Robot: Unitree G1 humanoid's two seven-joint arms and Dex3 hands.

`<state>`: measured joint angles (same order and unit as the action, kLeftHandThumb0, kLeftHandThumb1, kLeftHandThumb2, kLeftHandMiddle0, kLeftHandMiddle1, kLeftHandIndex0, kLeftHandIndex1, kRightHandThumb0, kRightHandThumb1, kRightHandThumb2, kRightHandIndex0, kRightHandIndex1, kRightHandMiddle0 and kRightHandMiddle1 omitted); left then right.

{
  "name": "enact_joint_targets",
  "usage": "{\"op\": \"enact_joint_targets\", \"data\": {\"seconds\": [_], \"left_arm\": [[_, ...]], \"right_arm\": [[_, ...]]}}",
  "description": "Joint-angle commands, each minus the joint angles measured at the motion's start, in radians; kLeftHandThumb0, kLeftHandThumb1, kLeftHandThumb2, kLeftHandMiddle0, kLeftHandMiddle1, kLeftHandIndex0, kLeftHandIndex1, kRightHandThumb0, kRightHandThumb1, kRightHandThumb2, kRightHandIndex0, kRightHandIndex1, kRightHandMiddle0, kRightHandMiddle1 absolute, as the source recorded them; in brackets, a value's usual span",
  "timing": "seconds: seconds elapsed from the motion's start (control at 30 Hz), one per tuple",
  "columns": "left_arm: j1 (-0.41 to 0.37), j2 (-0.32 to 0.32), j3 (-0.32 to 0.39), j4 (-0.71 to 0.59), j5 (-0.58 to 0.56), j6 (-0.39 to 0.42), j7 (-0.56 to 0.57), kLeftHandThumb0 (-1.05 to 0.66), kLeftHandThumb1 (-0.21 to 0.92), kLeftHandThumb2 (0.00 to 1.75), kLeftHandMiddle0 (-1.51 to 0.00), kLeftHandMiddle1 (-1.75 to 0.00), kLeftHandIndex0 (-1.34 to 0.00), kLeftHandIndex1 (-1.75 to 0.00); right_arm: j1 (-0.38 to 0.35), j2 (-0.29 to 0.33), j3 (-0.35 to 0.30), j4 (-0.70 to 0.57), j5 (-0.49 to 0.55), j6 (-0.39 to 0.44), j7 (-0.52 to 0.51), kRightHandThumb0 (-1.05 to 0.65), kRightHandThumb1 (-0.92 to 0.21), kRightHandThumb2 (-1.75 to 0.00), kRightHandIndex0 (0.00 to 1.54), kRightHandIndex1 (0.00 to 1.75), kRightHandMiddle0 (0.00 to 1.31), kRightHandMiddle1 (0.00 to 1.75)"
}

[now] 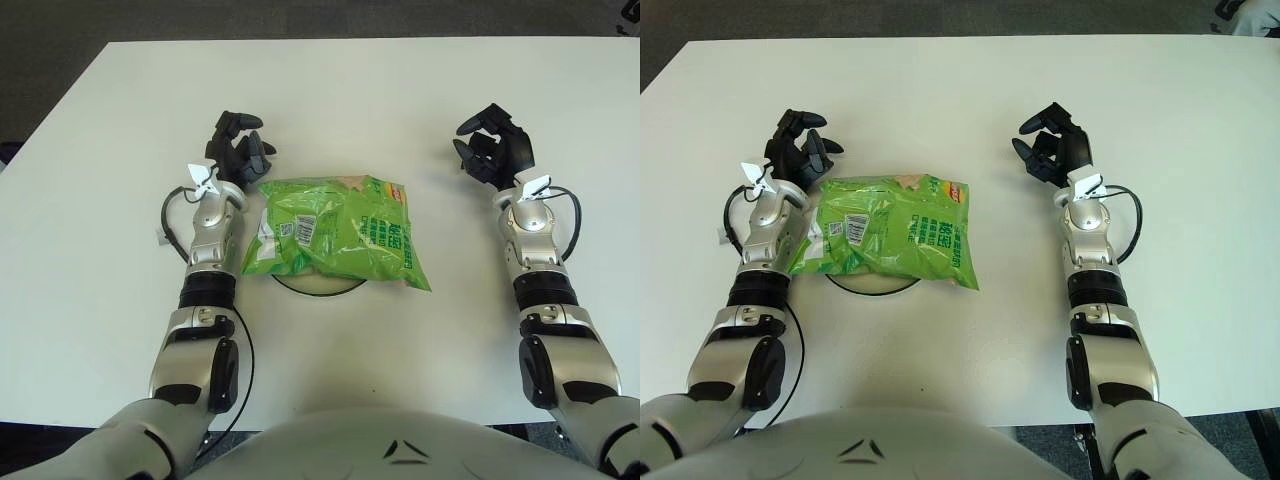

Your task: Put the snack into the plate.

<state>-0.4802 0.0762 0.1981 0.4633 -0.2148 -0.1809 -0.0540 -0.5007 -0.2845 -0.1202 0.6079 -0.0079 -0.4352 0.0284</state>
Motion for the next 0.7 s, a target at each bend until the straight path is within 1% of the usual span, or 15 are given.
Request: {"op": "enact_joint_targets", "data": {"seconds": [0.0, 0.37, 0.67], "left_arm": [[0.088, -0.007, -0.004, 0.043, 0.016, 0.057, 0.010, -0.36, 0.78, 0.69, -0.75, -1.75, -0.29, -1.74], [0.111, 0.012, -0.008, 0.023, 0.023, 0.080, -0.016, -0.36, 0.81, 0.66, -0.76, -1.75, -0.28, -1.75], [0.124, 0.015, -0.007, 0.002, 0.028, 0.075, -0.028, -0.36, 0.81, 0.66, -0.77, -1.75, -0.28, -1.75]], "right_arm": [[0.145, 0.075, 0.016, 0.064, 0.009, 0.005, -0.001, -0.37, -0.88, -0.33, 0.89, 1.75, 0.48, 1.48], [0.153, 0.074, 0.010, 0.050, 0.005, 0.012, -0.004, -0.37, -0.88, -0.33, 0.89, 1.75, 0.48, 1.48], [0.157, 0.071, 0.008, 0.035, 0.005, 0.024, -0.003, -0.37, -0.88, -0.33, 0.89, 1.75, 0.48, 1.48]]}}
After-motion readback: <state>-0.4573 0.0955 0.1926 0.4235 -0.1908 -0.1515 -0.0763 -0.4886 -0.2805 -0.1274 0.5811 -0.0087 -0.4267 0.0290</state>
